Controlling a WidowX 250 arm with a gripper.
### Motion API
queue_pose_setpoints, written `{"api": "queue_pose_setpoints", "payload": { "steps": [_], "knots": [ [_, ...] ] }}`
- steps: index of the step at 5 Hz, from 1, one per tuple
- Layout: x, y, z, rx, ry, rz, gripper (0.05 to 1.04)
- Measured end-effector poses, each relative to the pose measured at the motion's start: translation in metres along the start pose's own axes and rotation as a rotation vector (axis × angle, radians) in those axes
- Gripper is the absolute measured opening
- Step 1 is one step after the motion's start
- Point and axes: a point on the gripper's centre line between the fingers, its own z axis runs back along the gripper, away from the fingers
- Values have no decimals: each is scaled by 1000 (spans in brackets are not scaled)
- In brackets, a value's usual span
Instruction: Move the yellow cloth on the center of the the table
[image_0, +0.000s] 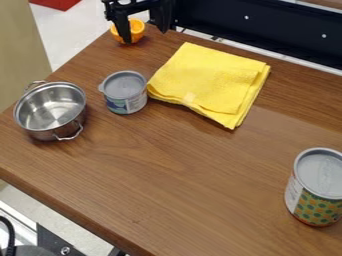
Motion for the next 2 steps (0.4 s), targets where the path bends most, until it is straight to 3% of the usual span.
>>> {"api": "queue_pose_setpoints", "payload": {
  "steps": [1,2],
  "knots": [
    [-3,2,-16,33,32,-4,995],
    [-15,-15,-21,65,-15,-163,995]
  ]
}}
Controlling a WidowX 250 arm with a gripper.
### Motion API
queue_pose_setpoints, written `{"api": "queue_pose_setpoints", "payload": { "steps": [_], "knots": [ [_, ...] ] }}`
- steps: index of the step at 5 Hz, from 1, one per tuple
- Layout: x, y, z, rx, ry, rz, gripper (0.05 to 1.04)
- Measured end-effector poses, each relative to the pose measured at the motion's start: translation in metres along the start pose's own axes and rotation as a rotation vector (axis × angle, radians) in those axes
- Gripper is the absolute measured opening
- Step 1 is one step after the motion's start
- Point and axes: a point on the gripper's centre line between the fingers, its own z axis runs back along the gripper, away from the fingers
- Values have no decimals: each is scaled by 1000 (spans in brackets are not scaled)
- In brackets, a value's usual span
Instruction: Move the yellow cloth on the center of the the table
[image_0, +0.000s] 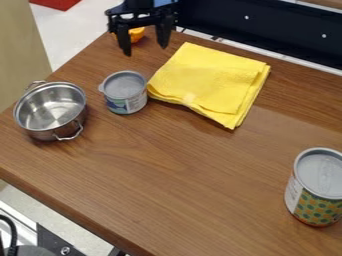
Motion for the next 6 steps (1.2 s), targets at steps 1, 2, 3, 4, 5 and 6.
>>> {"api": "queue_pose_setpoints", "payload": {
  "steps": [1,2,3,4,5,6],
  "knots": [
    [-12,-25,5,-30,-17,-197,963],
    [-13,-39,6,-92,-51,-418,706],
    [-15,-51,3,-79,-51,-546,416],
    [-14,-59,-5,-81,-27,-600,189],
    [-15,-62,-15,-78,2,-622,64],
    [-16,-63,-18,-84,12,-646,53]
  ]
}}
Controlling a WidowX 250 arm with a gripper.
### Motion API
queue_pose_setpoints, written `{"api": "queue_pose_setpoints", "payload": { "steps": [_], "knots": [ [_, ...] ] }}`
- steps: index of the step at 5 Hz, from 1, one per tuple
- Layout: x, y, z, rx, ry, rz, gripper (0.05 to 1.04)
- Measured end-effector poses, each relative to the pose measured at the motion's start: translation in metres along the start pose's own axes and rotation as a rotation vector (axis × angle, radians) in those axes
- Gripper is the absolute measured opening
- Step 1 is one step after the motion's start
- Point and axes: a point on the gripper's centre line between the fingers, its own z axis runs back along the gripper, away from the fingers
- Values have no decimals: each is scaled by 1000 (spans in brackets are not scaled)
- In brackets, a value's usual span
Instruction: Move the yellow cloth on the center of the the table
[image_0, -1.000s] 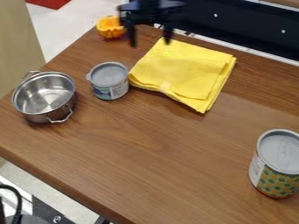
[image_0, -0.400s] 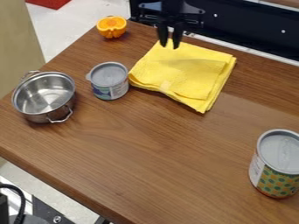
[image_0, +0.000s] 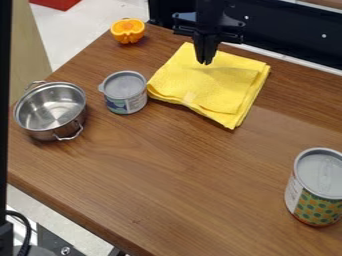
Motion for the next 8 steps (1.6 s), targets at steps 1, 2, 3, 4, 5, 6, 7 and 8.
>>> {"api": "queue_pose_setpoints", "payload": {
  "steps": [1,2,3,4,5,6,7,8],
  "knots": [
    [0,2,-3,11,-12,-27,53],
    [0,2,-12,25,-6,-41,53],
    [-1,-1,-26,38,-4,-40,53],
    [-1,-6,-33,4,-26,-44,53],
    [-4,-13,-36,-40,-25,-42,53],
    [-8,-20,-39,-58,1,-29,53],
    [-9,-32,-41,-78,-11,-21,53],
    [-12,-47,-42,-105,-6,-21,53]
  ]
}}
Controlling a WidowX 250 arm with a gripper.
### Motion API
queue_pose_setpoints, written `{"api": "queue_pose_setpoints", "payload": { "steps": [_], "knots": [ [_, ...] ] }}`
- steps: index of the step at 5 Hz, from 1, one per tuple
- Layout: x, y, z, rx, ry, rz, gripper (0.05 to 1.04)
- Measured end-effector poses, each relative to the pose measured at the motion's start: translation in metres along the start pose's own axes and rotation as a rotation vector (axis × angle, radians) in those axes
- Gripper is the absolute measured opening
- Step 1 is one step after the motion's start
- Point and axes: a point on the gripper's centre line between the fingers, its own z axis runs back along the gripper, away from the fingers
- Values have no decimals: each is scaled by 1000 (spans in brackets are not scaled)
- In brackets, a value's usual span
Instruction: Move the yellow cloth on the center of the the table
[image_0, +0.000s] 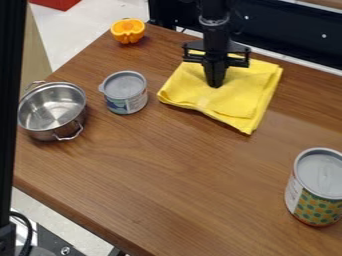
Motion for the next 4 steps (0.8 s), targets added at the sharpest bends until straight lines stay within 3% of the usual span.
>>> {"api": "queue_pose_setpoints", "payload": {
  "steps": [2,4],
  "knots": [
    [-8,-24,-5,-10,-12,30,53],
    [-42,-30,-6,21,4,-37,53]
  ]
}}
